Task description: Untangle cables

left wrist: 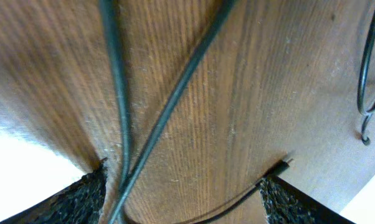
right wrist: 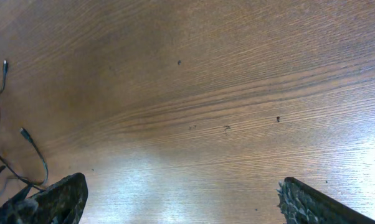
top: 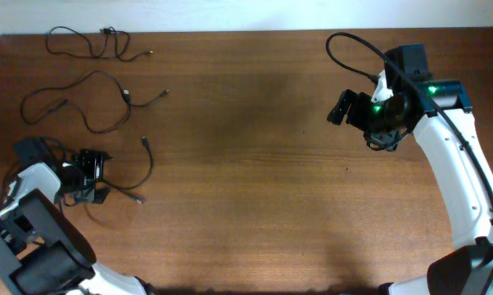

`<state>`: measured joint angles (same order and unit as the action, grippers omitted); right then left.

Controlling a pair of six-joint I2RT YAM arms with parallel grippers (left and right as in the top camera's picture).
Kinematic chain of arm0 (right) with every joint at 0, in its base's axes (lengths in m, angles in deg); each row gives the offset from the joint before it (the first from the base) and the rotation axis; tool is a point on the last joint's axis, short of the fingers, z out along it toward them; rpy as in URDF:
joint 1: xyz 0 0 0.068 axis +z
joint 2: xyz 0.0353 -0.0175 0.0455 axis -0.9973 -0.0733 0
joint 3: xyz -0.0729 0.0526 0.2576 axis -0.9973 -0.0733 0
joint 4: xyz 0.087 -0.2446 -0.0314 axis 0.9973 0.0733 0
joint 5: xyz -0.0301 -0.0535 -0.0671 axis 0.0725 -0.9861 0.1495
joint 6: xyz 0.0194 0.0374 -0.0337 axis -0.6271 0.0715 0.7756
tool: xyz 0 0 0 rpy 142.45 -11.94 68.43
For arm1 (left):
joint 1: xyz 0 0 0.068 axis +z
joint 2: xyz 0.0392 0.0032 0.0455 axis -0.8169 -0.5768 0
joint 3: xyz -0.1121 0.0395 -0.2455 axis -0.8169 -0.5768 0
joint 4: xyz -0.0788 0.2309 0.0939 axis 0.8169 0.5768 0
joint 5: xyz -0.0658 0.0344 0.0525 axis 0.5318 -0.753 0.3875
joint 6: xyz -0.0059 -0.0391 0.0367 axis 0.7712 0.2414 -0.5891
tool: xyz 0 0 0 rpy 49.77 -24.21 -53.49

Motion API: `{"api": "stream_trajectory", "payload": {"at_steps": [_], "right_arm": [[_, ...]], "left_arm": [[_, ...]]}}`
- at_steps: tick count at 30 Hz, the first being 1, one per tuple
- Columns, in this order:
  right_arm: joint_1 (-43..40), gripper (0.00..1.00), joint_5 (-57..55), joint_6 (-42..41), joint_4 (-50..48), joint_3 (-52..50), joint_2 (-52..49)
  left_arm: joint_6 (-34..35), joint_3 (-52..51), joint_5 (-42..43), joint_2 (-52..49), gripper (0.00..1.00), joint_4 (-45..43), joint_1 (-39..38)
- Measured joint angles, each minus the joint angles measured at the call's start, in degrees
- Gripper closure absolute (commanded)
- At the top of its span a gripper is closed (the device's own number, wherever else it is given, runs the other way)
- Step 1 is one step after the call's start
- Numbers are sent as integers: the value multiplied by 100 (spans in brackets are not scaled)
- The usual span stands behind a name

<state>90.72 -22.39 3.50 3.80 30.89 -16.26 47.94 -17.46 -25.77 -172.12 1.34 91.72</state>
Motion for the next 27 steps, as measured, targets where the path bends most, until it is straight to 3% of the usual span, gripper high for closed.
{"api": "stream_trajectory", "payload": {"at_steps": [6, 8, 10, 16, 20, 27], "right_arm": [[0, 1, -79, 2, 184, 0, 0], [0, 1, -136, 2, 293, 0, 0], [0, 1, -155, -2, 413, 0, 0], [0, 1, -232, -2, 1213, 0, 286], [0, 1, -457, 0, 1694, 0, 1228], [0, 1, -1298, 4, 2463, -33, 3399]], "left_arm": [[-179, -129, -393, 1331, 18, 24, -2], [-520, -131, -446, 1952, 12, -116, -146], [-1110, -131, -413, 2479, 8, -446, -647], [-2835, -120, -81, 2605, 1, -970, -2662], [-3353, -120, -256, 2608, 1, -981, -3314], [-3482, -120, -382, 2605, 1, -977, -3324]]}}
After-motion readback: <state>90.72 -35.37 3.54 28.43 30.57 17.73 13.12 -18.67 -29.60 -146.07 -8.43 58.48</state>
